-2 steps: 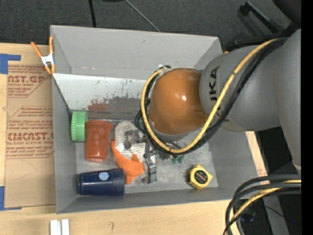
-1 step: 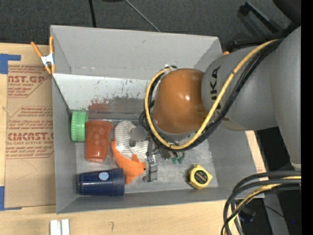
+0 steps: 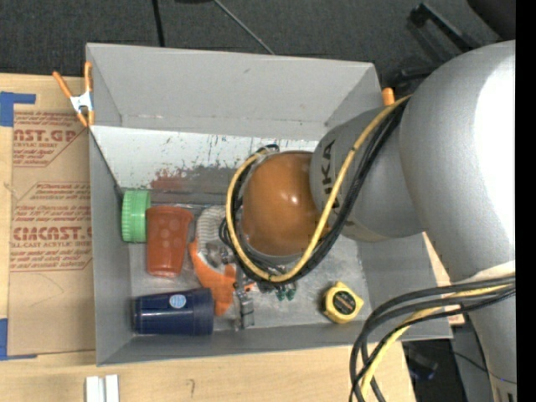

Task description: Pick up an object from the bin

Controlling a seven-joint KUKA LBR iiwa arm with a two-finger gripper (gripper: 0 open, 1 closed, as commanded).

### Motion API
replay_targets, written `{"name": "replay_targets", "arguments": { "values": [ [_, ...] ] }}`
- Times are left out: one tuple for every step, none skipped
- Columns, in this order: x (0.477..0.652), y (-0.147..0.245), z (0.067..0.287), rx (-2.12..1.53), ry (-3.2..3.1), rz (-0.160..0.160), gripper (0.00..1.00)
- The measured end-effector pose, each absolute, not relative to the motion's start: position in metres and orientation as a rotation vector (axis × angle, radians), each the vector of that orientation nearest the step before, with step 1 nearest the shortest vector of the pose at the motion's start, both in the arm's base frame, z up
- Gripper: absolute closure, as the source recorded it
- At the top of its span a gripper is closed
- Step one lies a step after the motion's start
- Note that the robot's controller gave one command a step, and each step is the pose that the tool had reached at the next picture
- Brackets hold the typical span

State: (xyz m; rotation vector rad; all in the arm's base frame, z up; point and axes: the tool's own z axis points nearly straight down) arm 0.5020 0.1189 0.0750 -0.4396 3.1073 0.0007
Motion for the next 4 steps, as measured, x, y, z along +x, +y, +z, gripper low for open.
{"name": "replay_targets", "arguments": {
  "values": [
    [0.504,0.122,0.052,-0.395,3.101,0.010,1.00],
    [0.503,0.121,0.053,-0.388,3.102,0.010,1.00],
    [0.503,0.121,0.056,-0.388,3.108,0.008,1.00],
    [0.500,0.120,0.065,-0.391,3.119,0.003,1.00]
  ]
}}
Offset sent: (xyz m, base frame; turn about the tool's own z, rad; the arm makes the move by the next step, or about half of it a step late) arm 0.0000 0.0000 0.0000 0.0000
